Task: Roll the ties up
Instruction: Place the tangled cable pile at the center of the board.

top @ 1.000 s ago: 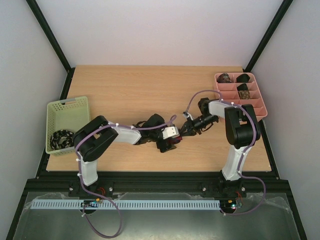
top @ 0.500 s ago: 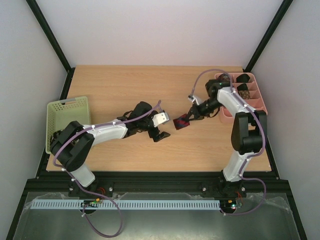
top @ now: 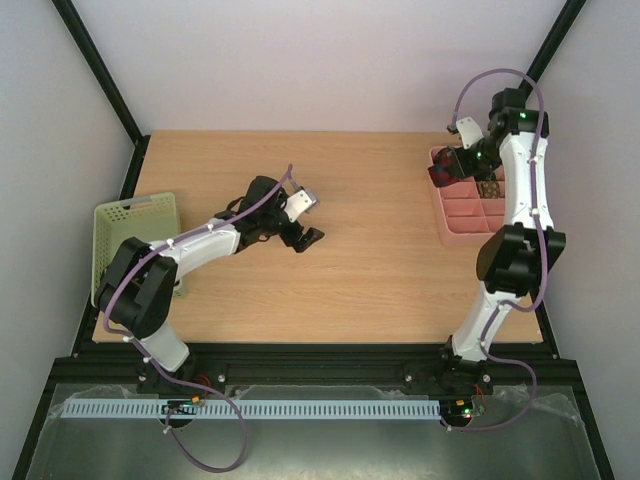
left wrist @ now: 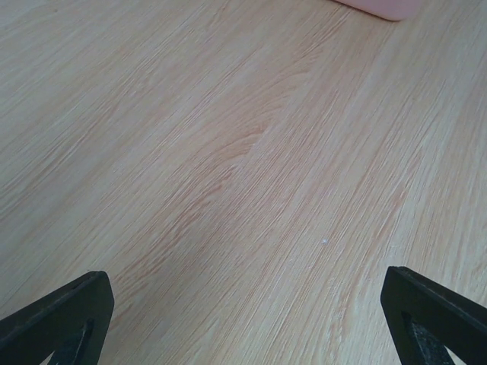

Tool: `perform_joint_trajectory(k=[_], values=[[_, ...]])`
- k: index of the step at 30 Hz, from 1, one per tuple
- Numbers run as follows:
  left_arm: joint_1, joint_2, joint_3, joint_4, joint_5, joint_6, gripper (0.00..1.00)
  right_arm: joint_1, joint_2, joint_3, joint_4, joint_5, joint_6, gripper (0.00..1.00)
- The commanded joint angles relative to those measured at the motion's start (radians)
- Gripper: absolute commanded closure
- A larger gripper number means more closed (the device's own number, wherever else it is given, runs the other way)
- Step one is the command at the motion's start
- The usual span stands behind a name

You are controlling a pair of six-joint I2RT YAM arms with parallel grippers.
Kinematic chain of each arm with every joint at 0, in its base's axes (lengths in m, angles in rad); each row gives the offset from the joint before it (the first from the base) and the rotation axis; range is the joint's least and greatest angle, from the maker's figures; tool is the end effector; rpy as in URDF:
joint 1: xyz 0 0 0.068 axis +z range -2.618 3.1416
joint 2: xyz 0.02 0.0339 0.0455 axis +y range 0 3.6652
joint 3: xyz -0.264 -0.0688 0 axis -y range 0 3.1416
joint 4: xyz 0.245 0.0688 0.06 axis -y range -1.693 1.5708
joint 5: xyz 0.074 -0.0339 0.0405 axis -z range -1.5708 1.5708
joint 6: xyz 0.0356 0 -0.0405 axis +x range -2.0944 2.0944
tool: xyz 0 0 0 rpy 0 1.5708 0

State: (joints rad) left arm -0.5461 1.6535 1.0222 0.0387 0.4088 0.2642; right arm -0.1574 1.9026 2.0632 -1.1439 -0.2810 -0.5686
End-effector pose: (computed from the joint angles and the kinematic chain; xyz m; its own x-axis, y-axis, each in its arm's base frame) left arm 0.3033 -0.2009 0.2209 -0.2627 0.4401 -0.8587 0.8567 0.5159 0.0023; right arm 0.3949 -0.0527 0.3714 -0.6921 -0.4140 -0.5913 -0.4436 0.8902 -0.1040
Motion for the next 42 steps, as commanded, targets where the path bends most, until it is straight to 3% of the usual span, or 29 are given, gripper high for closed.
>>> perform_joint_trajectory(k=[1,8,14,24,32,37,42], values=[[0.015,0.014,0.005,0.004,0.026,-0.053,0.01,-0.018,0.129,0.129,-0.040,0.161,-0.036,0.99],[0.018,0.006,-0.027,0.053,0.012,-0.088,0.01,-0.034,0.147,0.070,0.137,0.277,-0.263,0.99],[0.021,0.002,-0.034,0.061,-0.014,-0.102,0.01,-0.034,0.268,0.194,0.208,0.380,-0.322,0.99],[0.035,-0.005,-0.035,0.042,-0.034,-0.100,0.01,-0.034,0.300,0.133,0.317,0.301,-0.659,0.99],[0.041,0.005,-0.023,0.040,-0.046,-0.113,0.01,-0.034,0.347,0.132,0.310,0.297,-0.862,0.99],[0.041,0.008,-0.019,0.025,-0.058,-0.106,0.01,-0.034,0.346,0.166,0.263,0.299,-0.800,0.99],[0.041,0.003,-0.025,0.026,-0.062,-0.107,0.01,-0.035,0.307,0.204,0.212,0.313,-0.524,0.99]])
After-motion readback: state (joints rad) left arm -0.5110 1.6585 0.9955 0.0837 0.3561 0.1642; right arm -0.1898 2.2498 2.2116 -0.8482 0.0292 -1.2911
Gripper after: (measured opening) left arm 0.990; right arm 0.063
